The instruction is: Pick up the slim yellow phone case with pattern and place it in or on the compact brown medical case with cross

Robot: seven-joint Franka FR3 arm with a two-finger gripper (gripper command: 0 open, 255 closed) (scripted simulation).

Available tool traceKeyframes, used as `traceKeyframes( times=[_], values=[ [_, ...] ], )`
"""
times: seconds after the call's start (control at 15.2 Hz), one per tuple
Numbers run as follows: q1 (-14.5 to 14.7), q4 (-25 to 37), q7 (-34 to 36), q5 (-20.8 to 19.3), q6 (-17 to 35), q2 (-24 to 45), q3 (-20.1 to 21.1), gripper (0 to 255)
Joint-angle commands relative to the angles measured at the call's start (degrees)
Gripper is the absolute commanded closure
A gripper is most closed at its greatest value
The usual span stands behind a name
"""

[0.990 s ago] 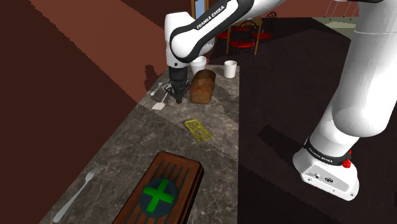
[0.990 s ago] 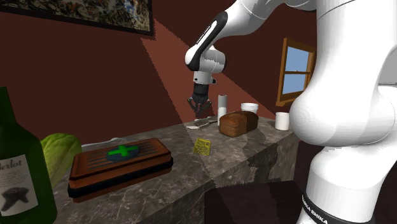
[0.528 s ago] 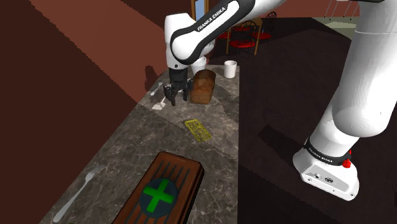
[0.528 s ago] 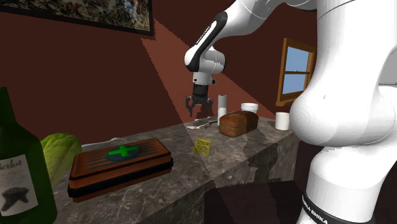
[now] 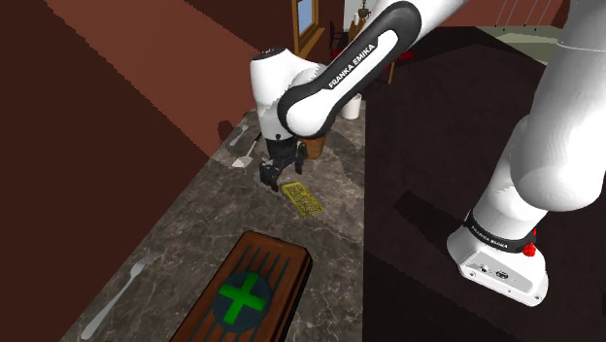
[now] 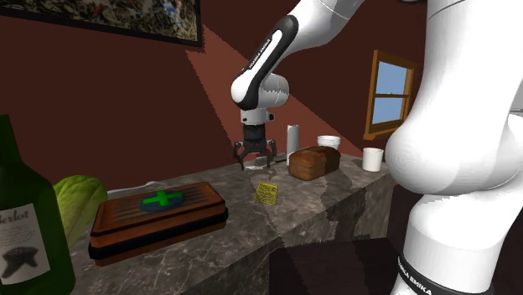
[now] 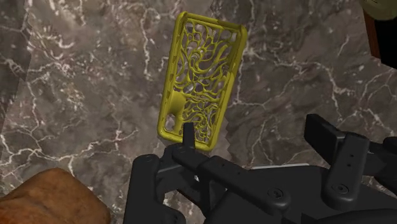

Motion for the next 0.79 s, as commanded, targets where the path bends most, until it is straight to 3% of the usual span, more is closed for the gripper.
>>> traceKeyframes(
  times=[0.0,0.26,0.73],
  values=[
    [1.69,-2.88,3.36,-2.31,0.44,-1.08,0.92,0],
    [4.79,-7.67,9.78,-6.72,0.89,-2.12,2.81,0],
    [4.76,-8.92,11.73,-9.55,5.27,1.43,2.08,0]
  ],
)
